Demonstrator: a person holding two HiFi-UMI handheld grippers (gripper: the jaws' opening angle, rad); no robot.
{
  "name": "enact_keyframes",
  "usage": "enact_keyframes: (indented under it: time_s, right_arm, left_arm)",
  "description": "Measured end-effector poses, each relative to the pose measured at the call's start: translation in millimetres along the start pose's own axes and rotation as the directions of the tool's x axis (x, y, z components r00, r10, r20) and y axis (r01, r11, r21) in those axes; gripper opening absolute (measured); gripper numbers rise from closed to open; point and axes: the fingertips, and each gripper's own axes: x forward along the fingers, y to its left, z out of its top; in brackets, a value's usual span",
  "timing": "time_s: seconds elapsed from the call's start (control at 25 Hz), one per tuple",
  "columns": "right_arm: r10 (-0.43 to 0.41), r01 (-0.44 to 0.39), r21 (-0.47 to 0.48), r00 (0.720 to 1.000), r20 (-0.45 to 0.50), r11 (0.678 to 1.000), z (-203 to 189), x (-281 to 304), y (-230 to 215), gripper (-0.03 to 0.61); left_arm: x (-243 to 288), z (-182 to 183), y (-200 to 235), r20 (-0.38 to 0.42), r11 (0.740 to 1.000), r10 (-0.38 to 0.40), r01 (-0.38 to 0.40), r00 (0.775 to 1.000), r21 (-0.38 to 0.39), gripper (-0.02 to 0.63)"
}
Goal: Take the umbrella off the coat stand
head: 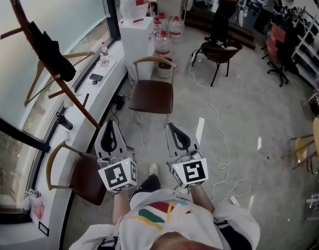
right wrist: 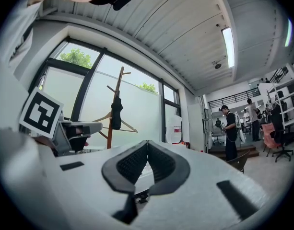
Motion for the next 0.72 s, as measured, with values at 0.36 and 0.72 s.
enact_keyframes:
  time_s: [0.36,0.72]
  right_arm:
    - [0.048,-0.047,-0.031,0.998,0.035,0.998,16,108,-10,0.000]
    - [0.108,-0.105,-0.041,0.991,0.075,0.994,26,184,0,0.000]
  left_arm:
    - [86,-2,49,0.029,0.998,0.063,-0.063,0.998,0.003,0.014]
    - [135,-3,83,0.035,0.995,0.097,-0.098,0.995,0.004,0.015]
